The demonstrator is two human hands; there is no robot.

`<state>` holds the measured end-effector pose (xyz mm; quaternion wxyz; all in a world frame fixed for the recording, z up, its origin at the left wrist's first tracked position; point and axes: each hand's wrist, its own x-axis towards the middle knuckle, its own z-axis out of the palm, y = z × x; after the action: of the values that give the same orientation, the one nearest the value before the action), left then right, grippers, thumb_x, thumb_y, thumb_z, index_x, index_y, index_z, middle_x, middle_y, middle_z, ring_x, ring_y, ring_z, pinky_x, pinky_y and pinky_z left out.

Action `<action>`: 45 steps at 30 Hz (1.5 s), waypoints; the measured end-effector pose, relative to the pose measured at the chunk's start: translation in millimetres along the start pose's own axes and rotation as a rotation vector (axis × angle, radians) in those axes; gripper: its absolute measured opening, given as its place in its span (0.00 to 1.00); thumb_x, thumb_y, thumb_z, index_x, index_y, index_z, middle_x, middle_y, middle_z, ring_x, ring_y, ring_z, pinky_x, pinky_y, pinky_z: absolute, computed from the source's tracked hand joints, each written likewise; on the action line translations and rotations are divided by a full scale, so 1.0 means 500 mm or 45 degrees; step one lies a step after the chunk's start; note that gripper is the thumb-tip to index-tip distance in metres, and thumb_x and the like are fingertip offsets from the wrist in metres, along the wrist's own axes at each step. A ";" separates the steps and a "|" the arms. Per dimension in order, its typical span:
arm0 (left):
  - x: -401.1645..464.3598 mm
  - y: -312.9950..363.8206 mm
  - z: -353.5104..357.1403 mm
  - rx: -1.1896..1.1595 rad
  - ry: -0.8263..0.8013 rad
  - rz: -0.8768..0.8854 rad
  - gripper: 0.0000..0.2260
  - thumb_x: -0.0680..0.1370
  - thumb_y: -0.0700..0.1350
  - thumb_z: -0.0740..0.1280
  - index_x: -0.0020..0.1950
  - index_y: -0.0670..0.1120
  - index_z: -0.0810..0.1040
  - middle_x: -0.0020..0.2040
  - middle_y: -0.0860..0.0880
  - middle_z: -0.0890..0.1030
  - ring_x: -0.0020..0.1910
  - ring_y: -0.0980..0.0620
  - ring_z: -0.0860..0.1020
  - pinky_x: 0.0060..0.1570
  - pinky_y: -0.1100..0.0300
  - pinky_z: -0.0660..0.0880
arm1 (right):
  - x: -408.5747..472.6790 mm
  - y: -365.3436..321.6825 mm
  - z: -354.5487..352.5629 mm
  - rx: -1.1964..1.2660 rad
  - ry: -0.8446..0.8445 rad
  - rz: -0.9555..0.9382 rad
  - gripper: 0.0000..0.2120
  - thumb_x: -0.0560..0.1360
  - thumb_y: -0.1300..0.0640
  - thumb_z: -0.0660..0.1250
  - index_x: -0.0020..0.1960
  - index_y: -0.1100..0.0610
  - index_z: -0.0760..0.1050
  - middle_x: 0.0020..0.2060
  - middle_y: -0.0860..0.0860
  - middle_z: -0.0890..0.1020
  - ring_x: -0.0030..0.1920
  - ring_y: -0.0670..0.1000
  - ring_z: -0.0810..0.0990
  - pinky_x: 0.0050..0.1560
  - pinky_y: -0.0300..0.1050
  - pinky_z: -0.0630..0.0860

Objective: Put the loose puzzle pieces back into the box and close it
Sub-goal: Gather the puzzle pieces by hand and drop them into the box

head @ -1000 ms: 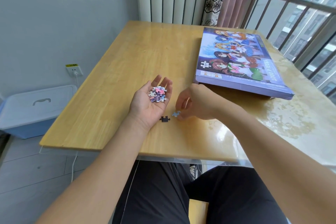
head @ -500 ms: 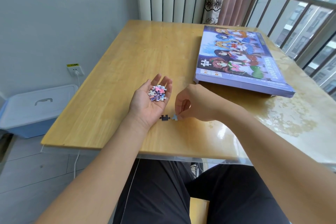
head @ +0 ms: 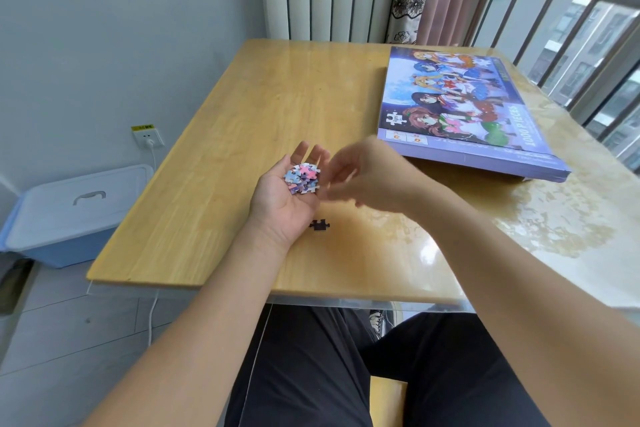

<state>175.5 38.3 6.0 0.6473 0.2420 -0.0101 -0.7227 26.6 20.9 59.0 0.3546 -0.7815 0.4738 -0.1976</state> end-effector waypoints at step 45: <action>0.013 -0.001 0.003 -0.025 -0.014 0.025 0.15 0.85 0.47 0.57 0.55 0.39 0.81 0.59 0.40 0.81 0.55 0.43 0.82 0.54 0.54 0.80 | -0.040 -0.021 0.059 -0.264 -0.139 0.023 0.06 0.67 0.63 0.79 0.44 0.58 0.86 0.43 0.55 0.86 0.43 0.53 0.82 0.43 0.44 0.78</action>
<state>174.2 32.0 5.0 0.6568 0.2316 -0.0089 -0.7176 42.6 52.4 47.5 0.2989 -0.8192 0.4788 -0.1013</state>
